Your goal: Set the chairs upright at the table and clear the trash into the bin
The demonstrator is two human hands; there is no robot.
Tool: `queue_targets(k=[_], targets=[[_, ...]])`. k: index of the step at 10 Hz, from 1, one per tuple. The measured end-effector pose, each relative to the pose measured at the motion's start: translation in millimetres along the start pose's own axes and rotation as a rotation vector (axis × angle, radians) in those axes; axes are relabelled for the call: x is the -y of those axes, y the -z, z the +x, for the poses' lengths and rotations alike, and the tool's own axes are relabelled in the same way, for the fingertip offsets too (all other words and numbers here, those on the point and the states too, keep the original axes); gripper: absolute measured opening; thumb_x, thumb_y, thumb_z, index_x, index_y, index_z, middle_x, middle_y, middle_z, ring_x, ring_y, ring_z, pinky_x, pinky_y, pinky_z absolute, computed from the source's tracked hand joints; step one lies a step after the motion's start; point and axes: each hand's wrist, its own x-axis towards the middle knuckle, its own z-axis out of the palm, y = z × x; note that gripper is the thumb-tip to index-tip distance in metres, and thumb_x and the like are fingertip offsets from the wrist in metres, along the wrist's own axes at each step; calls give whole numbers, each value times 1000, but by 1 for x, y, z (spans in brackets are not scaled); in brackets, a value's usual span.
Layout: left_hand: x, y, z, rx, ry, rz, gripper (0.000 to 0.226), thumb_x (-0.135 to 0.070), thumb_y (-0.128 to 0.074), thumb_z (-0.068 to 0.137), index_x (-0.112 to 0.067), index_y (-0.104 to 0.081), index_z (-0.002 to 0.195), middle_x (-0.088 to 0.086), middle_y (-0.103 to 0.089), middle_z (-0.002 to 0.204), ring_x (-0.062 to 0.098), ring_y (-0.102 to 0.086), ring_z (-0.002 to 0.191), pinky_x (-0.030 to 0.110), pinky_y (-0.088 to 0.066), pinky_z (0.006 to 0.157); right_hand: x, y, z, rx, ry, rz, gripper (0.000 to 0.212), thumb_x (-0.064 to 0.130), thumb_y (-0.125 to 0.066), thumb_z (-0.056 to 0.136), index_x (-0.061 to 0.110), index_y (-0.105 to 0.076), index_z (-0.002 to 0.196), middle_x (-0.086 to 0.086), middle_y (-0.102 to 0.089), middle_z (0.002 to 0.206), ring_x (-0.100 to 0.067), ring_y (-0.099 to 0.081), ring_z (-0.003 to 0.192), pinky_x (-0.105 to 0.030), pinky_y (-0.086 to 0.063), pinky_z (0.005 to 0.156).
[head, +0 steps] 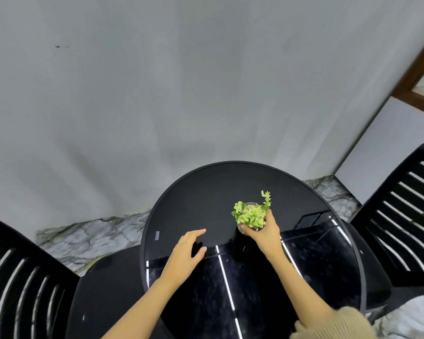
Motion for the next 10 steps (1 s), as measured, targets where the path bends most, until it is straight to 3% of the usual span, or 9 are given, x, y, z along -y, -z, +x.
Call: queue_targets(k=[2, 3, 6, 8, 9, 10], targets=[[1, 3, -12, -2, -7, -7, 42, -23, -51, 94, -25, -42, 135, -19, -43, 132, 3, -37, 129, 19, -26, 106, 3, 0, -43, 1, 14, 42, 55, 17, -81, 66, 25, -51, 111, 1, -65, 107, -13, -61, 100, -20, -46, 81], [0, 1, -23, 11, -10, -5, 42, -23, -52, 94, -24, -42, 135, -10, -47, 137, 7, -39, 130, 20, -27, 104, -4, 1, -71, 38, 14, 15, 55, 15, -81, 66, 24, -51, 112, 3, -65, 108, -9, -61, 100, -13, -46, 78], [4, 3, -41, 12, 2, 0, 43, -22, -53, 94, -23, -42, 135, -7, -47, 139, 9, -40, 131, 21, -28, 106, -18, -2, -98, 42, -50, -2, 57, 13, -79, 69, 24, -49, 115, 2, -62, 112, -11, -58, 104, -15, -43, 80], [8, 3, -54, 18, 15, 6, 43, -22, -53, 94, -24, -42, 135, -8, -47, 139, 8, -39, 132, 21, -27, 107, -13, 4, -101, 104, -72, -32, 61, 8, -75, 73, 28, -39, 117, 0, -55, 118, -16, -53, 110, -30, -44, 95], [12, 10, -58, -18, 11, -16, 43, -21, -53, 94, -25, -42, 135, -13, -46, 136, 7, -39, 132, 22, -27, 108, -16, 5, -114, 46, -103, -10, 74, 3, -72, 74, 23, -31, 133, 0, -44, 132, -16, -41, 124, -35, -36, 105], [17, 17, -71, -95, 37, -91, 41, -18, -52, 94, -29, -44, 132, -21, -46, 129, 5, -41, 129, 26, -29, 112, -6, 14, -130, -122, -102, 25, 76, 3, -69, 77, 20, -27, 138, -5, -40, 139, -19, -37, 129, -41, -31, 111]])
